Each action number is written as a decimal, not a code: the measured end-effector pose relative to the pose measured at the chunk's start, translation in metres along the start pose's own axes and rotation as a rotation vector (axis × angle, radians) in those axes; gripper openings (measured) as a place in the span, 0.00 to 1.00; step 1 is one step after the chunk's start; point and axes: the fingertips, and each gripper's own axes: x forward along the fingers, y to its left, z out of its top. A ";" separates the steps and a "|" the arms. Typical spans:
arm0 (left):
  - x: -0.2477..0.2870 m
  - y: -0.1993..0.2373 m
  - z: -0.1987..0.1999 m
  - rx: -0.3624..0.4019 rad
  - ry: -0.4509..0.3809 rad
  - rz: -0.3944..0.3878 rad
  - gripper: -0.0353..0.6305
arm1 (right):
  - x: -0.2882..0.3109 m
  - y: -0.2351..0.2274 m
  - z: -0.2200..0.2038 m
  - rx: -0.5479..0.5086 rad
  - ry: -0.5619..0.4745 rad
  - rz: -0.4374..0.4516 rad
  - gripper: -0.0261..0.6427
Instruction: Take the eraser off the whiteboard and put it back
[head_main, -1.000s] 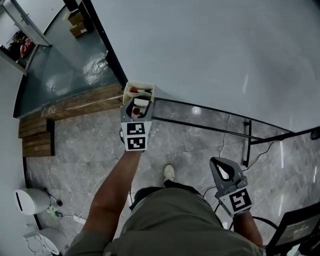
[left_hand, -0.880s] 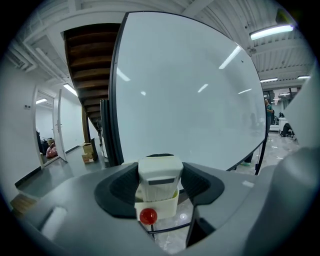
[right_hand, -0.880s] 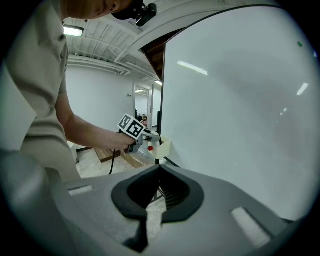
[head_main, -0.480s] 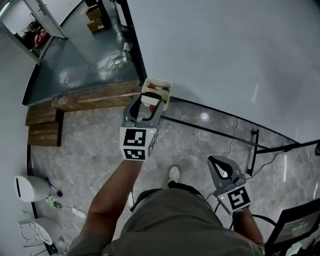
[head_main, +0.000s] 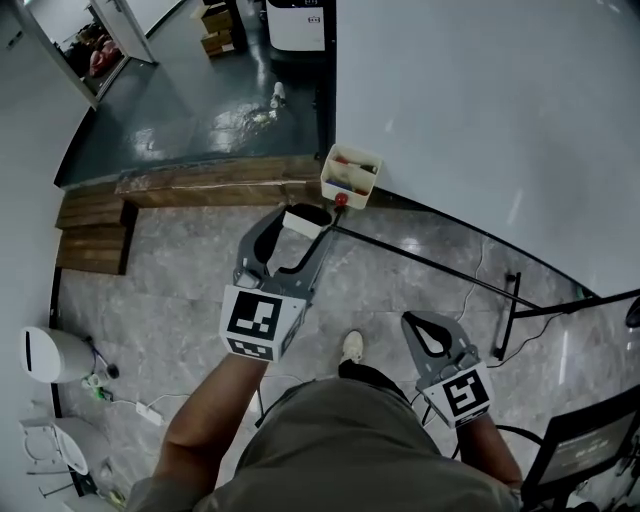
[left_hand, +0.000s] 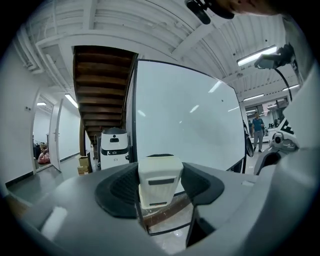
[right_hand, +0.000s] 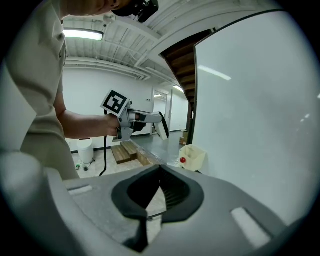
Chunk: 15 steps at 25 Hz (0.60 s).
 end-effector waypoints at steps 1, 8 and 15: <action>-0.014 0.002 0.000 -0.006 0.002 -0.001 0.46 | 0.001 0.010 0.001 -0.006 0.001 0.007 0.04; -0.118 0.010 0.004 -0.031 -0.006 0.000 0.46 | 0.004 0.082 0.010 -0.038 -0.007 0.050 0.04; -0.221 0.014 0.007 -0.029 -0.051 0.007 0.46 | -0.010 0.158 0.012 -0.044 -0.010 0.062 0.04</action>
